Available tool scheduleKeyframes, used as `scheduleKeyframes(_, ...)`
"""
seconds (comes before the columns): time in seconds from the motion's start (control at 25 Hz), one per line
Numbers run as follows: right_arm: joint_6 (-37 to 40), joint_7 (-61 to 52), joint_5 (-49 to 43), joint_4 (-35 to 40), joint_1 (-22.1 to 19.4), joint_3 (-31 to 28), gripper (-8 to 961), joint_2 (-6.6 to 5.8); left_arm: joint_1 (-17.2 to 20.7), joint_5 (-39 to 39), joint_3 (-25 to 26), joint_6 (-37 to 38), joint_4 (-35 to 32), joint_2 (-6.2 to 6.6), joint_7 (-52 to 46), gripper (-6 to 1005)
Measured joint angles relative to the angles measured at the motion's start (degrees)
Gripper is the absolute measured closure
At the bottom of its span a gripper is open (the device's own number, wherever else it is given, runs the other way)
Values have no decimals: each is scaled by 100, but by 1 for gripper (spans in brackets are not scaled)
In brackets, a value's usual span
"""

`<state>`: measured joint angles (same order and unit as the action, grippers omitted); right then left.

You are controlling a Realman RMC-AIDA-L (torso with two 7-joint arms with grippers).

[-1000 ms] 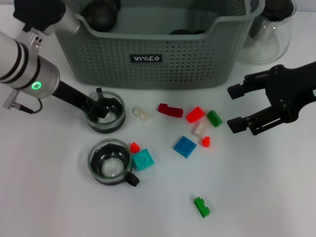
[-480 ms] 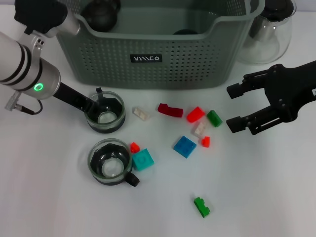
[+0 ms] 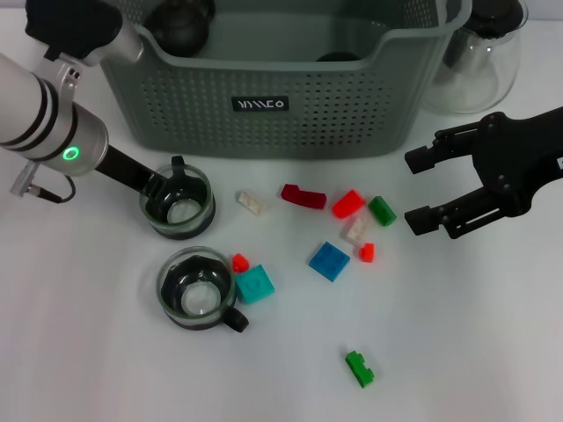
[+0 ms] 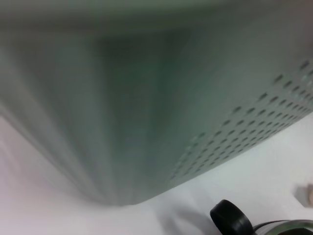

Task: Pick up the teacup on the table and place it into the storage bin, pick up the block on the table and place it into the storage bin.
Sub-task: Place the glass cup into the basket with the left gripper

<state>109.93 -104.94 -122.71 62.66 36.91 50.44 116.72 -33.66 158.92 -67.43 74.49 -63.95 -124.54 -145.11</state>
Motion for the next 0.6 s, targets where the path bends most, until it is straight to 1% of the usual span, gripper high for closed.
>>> scheduleKeyframes(0.16,-5,25,-1,0,-4,0,23,-6,48,-38,29,58,-135,-1,-16,938)
scheduleKeyframes(0.24,-9,8,-3,0,-17,0,23,-23,147,-178,56,222,-402,-4,43,937)
scheduleKeyframes(0.32,-12,-17,-4,-2,-35,0,24,-62,268,-504,163,436,-708,-7,225,938)
scheduleKeyframes(0.4,-12,-27,-6,-9,-51,0,24,-99,388,-1113,498,810,-988,-3,581,938)
scheduleKeyframes(0.44,-11,-37,-6,-17,-57,-2,24,-122,413,-1450,755,1056,-1049,4,776,938)
scheduleKeyframes(0.52,4,-93,-26,-54,-62,-5,24,-182,429,-2011,1147,1495,-1099,24,1104,939)
scheduleKeyframes(0.6,22,-155,-87,-118,-67,-9,25,-256,414,-2783,1615,2071,-1120,54,1452,940)
